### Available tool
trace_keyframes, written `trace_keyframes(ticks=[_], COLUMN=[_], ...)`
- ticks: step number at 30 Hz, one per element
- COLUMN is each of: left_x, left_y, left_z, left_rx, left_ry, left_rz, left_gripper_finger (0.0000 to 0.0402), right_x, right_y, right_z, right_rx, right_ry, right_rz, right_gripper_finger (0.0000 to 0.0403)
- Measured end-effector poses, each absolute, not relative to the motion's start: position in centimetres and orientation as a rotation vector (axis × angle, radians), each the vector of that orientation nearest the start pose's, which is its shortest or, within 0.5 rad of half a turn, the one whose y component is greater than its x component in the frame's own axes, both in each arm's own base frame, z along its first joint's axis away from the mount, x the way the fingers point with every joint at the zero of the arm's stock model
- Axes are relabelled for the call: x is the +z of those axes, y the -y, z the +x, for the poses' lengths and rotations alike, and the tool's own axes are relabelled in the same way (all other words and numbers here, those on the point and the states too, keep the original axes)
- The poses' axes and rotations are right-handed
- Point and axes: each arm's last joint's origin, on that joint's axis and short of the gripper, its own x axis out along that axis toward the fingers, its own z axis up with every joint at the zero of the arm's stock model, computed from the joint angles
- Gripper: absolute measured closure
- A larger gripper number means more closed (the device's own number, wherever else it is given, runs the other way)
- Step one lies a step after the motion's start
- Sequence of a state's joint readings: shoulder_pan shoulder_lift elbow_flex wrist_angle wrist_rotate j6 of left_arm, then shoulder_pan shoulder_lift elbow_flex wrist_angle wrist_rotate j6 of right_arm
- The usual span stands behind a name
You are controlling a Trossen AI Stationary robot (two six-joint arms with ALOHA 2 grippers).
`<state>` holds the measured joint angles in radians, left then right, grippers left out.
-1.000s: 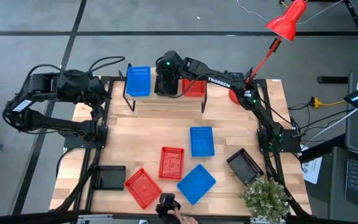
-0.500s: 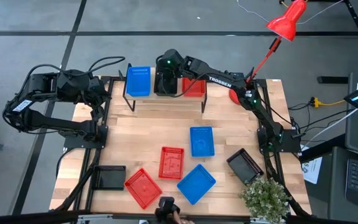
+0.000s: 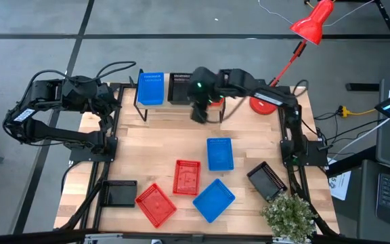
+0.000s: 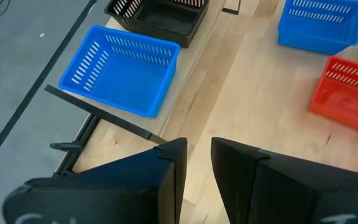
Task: Stack baskets on shelf by color
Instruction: Stack the right red bin on top of the red bin on the shelf
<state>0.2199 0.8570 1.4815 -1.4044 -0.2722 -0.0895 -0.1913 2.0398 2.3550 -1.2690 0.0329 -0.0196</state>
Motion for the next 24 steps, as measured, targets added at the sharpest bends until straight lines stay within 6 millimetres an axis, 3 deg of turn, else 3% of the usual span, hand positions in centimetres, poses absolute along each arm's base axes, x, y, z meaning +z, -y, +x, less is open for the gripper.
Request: trace_keyframes(ticks=[5, 7, 12, 19, 24], left_x=[42.7, 42.2, 38.8, 32.4, 31.2], left_y=[-2.3, -2.2, -2.3, -1.6, 0.6], left_z=[7.7, 8.2, 10.4, 13.5, 15.1], left_rx=[0.471, 0.412, 0.299, 0.215, 0.044], left_ry=[-0.75, -0.754, -0.811, -0.905, -0.844], left_rz=[-0.159, -0.224, -0.359, -0.473, -0.5], left_gripper_finger=[0.0335, 0.0335, 0.0335, 0.0335, 0.0335], right_x=[40.0, 39.8, 39.2, 33.8, 29.8], right_y=[2.7, 0.6, -4.8, -10.2, -11.9], right_z=[37.0, 36.6, 35.8, 37.0, 38.4], right_rx=[-0.082, -0.058, 0.054, 0.141, 0.215], right_ry=[-1.176, -1.214, -1.256, -1.298, -1.24], right_rz=[0.165, 0.171, 0.078, -0.024, 0.073], right_gripper_finger=[0.0285, 0.0285, 0.0285, 0.0285, 0.0285])
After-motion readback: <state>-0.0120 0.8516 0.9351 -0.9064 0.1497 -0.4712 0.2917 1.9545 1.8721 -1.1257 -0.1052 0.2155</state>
